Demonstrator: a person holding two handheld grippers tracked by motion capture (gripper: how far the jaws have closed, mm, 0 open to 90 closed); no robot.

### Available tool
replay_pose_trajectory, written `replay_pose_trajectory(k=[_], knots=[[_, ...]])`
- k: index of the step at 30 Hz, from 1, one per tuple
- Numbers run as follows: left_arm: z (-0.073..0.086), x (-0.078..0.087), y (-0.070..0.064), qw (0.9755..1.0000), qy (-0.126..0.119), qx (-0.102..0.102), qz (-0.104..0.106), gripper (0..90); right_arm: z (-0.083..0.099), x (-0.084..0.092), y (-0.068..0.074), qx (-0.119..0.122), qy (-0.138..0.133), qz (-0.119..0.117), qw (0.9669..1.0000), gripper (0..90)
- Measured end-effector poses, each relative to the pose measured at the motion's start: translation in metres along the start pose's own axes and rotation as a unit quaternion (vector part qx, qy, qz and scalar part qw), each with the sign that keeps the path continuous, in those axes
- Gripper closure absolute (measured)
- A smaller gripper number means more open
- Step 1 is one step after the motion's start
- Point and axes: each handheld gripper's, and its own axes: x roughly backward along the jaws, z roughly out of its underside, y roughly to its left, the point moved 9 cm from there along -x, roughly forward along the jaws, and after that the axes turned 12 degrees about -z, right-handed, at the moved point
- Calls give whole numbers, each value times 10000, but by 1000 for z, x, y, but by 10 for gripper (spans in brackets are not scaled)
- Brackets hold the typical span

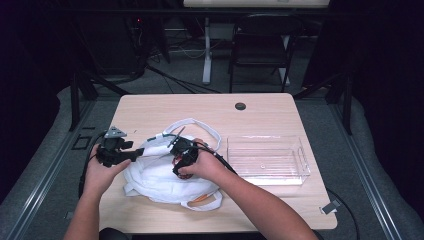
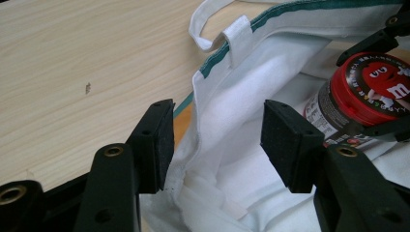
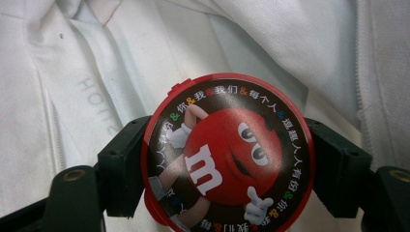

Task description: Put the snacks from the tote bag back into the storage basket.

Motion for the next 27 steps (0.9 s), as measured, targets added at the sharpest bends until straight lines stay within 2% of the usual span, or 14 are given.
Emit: replay_pose_trajectory(k=[27], knots=[[-1, 2, 0, 10000, -38, 30, 12, 463, -17, 36, 25, 310, -124, 53, 9994, 247]])
